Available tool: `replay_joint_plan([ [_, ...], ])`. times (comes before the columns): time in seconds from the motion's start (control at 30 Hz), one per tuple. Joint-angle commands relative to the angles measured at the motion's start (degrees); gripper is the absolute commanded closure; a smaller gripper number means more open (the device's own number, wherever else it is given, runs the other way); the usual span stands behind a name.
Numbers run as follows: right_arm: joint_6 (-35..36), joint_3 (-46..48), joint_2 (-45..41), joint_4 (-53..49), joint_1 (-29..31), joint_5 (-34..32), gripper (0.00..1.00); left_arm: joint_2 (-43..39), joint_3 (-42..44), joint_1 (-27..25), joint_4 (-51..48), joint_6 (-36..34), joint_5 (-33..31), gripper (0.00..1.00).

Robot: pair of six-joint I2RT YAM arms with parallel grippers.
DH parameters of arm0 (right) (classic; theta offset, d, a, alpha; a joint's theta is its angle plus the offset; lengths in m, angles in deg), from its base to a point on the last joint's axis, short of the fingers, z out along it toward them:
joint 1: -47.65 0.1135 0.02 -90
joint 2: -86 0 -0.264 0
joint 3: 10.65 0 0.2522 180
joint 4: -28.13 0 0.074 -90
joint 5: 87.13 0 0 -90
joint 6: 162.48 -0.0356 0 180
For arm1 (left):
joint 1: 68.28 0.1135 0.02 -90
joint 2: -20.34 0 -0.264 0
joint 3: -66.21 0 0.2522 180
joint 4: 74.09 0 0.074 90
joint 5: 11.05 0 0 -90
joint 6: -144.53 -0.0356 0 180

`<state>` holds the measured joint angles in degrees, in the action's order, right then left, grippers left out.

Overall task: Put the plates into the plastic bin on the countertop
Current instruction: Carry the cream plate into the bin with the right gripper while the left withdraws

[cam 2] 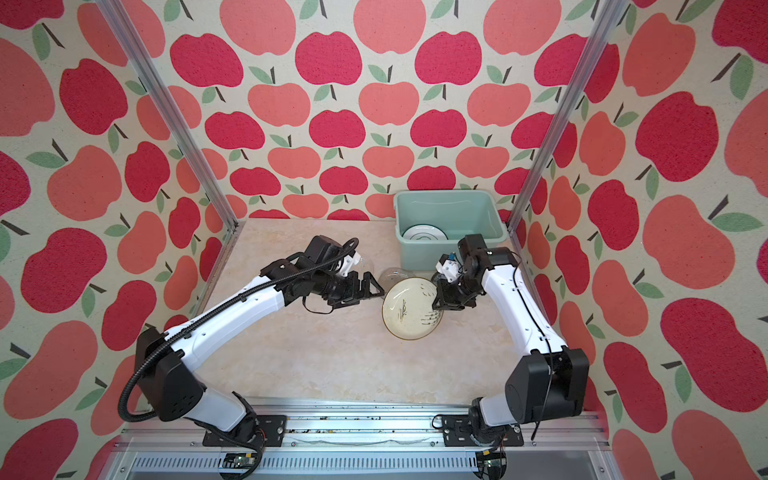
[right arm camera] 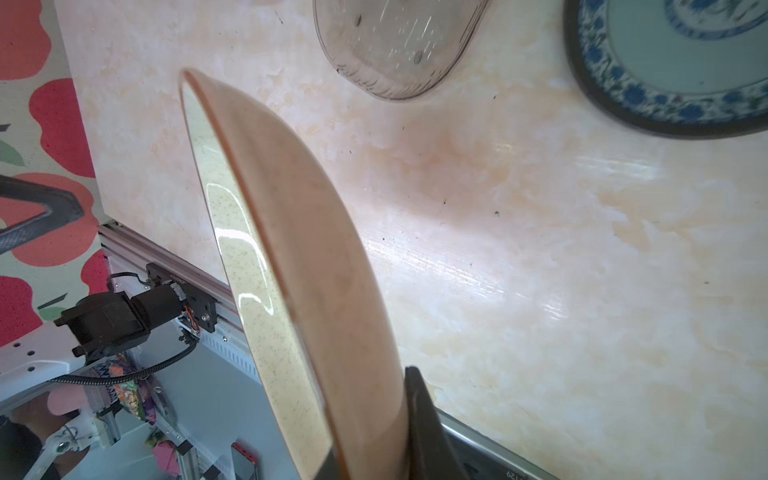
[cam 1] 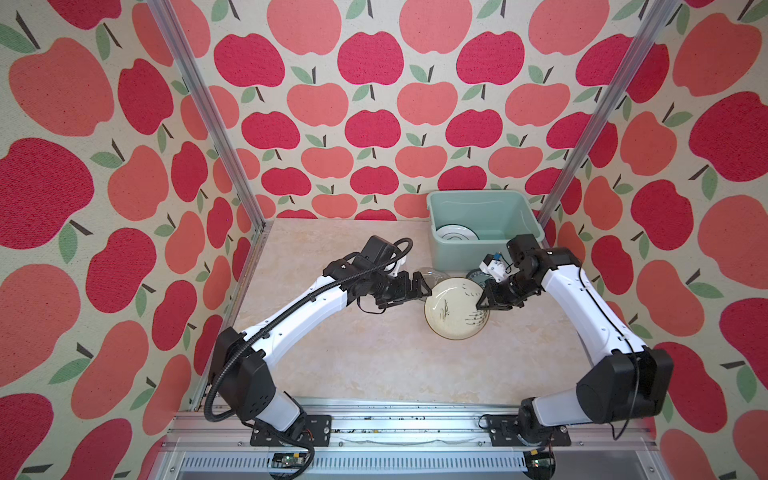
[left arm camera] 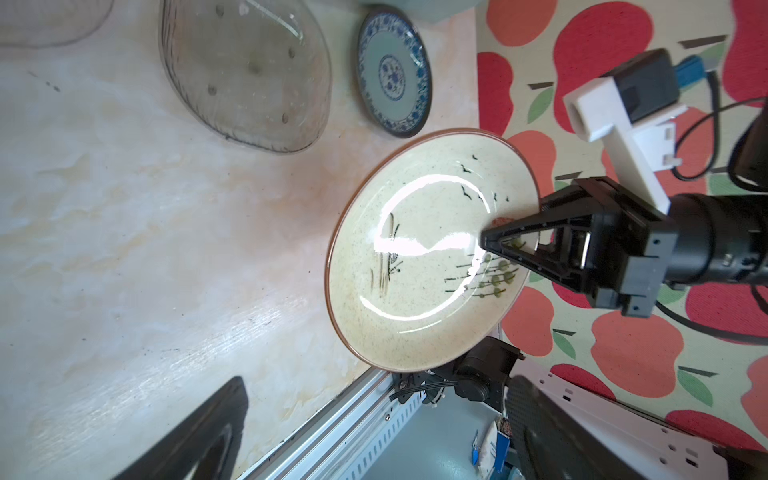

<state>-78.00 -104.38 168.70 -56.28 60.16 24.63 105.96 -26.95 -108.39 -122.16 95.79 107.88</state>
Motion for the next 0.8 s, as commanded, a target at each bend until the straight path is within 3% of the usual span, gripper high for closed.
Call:
replay_joint_plan([
  [0.0, 1.05, -12.18, -0.07, -4.91, -1.79, 1.27, 1.0, -6.41, -0.42, 0.7, 5.88, -4.09, -5.5, 0.01],
  [0.2, -3.18, -36.54, 10.16, -5.21, -6.01, 3.27, 1.0, -12.27, -0.03, 7.01, 8.91, -4.5, -7.48, 0.01],
  [0.5, -11.62, -65.36, 34.1, 1.03, -9.32, 2.62, 1.0, -7.82, -3.88, 14.5, 5.62, -5.9, -4.76, 0.01],
  [0.6, -14.39, -70.46, 41.16, 4.07, -9.95, 3.2, 1.0, -4.37, -6.36, 14.83, 6.27, -4.96, -4.41, 0.01],
  [0.77, -15.41, -71.12, 48.3, 10.11, -10.23, 3.26, 1.0, 1.5, -10.04, 14.8, 6.0, -3.83, -2.59, 0.01],
])
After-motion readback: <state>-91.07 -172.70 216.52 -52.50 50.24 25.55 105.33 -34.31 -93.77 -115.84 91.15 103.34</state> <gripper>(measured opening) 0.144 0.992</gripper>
